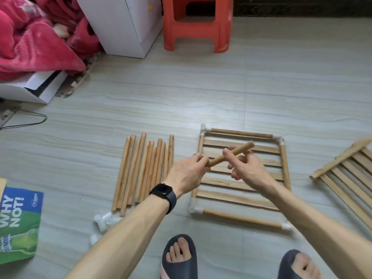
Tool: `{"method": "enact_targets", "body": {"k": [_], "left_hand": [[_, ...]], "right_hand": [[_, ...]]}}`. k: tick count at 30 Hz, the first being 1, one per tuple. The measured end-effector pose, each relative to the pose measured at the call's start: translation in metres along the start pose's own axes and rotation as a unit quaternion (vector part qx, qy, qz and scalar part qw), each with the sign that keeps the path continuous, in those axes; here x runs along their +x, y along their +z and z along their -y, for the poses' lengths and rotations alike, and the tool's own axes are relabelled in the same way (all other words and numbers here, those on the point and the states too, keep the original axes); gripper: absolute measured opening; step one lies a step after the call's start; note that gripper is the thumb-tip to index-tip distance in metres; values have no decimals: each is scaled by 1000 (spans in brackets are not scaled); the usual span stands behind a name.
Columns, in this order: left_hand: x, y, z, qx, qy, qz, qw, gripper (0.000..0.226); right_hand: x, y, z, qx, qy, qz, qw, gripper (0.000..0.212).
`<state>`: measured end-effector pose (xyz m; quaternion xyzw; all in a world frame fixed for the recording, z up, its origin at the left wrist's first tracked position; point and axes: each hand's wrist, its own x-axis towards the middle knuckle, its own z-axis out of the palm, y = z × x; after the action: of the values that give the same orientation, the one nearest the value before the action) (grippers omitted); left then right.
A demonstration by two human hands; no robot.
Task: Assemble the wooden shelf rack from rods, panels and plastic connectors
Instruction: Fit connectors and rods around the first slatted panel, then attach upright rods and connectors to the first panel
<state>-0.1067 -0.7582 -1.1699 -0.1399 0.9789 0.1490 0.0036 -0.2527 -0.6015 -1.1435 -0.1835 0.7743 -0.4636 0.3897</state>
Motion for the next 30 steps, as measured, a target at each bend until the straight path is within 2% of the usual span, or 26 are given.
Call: {"method": "enact_targets", "body": {"k": [1,2,4,7,9,11,15,20,25,30], "left_hand": [[9,1,-11,-6,19,-11,1000,25],[18,4,-20,-22,16,-24,999,26],[37,12,-29,-53,-50,-34,997,37],[52,36,-25,-43,-179,53,981,64],[49,54,-17,-26,-215,121,969,73],[42,70,-9,-25,-210,148,966,74],[27,85,-6,-39,-181,117,976,74],[10,86,-11,-2,-162,171,972,66],[2,81,-10,51,-141,236,960,71],[5,81,-14,93,-141,261,950,67]], "right_hand": [[-1,-7,14,19,-21,-30,999,84],[-2,-15,25,-8,-52,-68,996,69],[-3,-32,44,-108,-104,-134,979,51],[-3,-51,65,-185,-130,-159,961,49],[-1,-55,74,-207,-153,-152,954,51],[3,-56,81,-219,-179,-153,947,45],[20,-46,95,-212,-215,-151,941,25],[35,-17,106,-216,-234,-138,938,25],[51,8,106,-223,-208,-112,946,28],[60,14,98,-248,-182,-102,946,29]]}}
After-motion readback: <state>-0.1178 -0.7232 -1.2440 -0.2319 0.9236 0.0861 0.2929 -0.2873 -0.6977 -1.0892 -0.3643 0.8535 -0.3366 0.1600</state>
